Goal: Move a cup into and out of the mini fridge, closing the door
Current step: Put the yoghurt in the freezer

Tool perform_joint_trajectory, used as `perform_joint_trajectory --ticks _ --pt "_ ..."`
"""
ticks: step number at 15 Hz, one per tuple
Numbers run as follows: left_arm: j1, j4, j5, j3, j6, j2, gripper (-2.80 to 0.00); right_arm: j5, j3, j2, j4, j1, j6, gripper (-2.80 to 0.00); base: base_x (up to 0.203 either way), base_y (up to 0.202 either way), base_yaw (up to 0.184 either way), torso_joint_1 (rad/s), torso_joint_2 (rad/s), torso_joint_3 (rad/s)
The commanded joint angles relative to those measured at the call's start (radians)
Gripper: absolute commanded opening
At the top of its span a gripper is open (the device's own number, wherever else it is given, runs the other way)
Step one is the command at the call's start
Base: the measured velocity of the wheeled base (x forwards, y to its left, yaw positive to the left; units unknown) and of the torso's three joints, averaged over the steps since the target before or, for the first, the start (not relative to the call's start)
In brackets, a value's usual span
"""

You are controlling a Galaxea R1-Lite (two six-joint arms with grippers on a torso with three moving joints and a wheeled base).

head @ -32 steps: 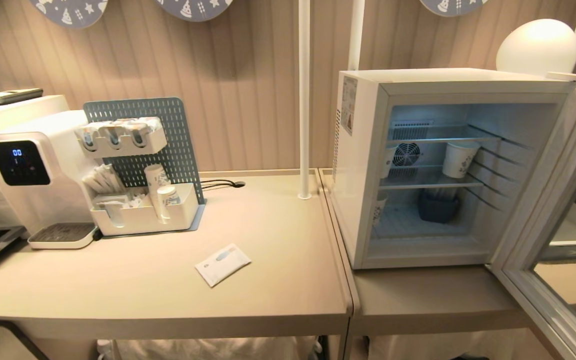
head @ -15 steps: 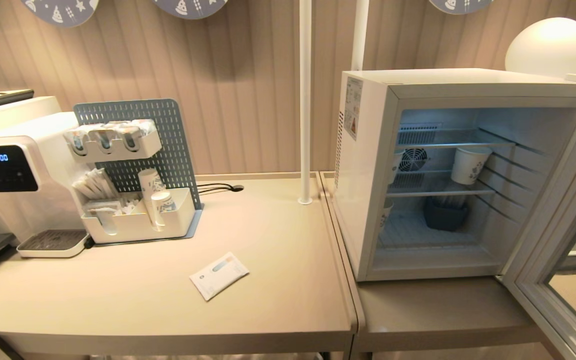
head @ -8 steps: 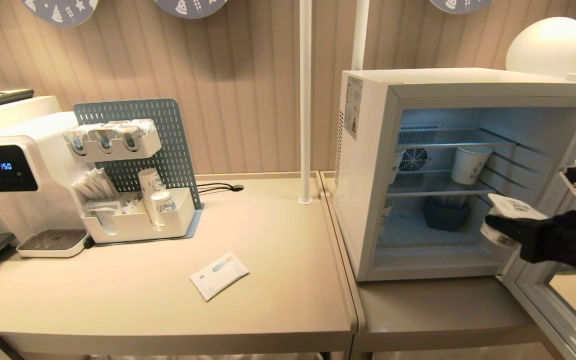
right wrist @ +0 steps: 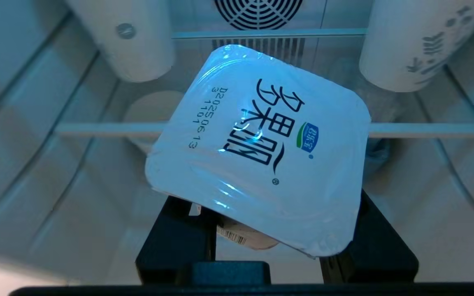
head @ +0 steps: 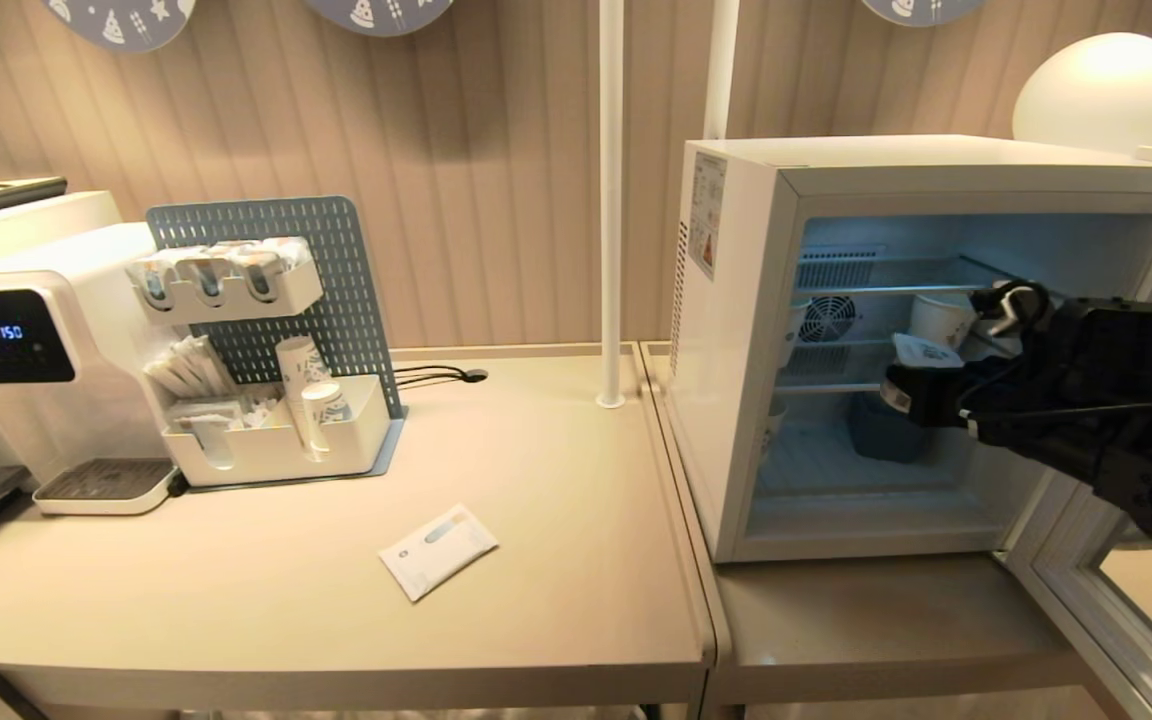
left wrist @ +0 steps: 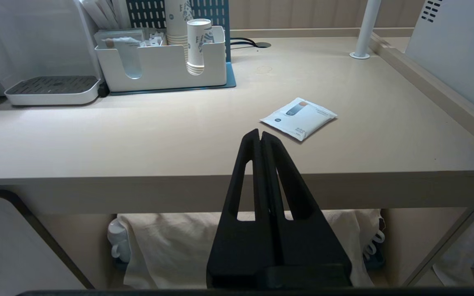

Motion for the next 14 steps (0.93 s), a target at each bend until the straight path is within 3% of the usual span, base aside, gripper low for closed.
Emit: perform_joint_trajectory --ticks 1,4,14 --pt "0.000 -0.001 0.000 0.000 -0.001 0.000 -2.80 -0.005 -0.041 0.076 -0.005 0.002 0.001 -2.80 0.000 0.000 0.000 0.000 0.00 0.000" --pt "0.000 -0.001 0.000 0.000 -0.001 0.000 -2.80 -0.051 -0.114 0.137 -0.005 0.002 0.009 -2.80 0.000 0.000 0.000 0.000 0.00 0.000" --pt "0.000 -0.001 0.000 0.000 -0.001 0.000 -2.80 -0.089 -0.254 0.206 0.009 0.011 0.015 -2.80 0.000 0.000 0.000 0.000 0.00 0.000"
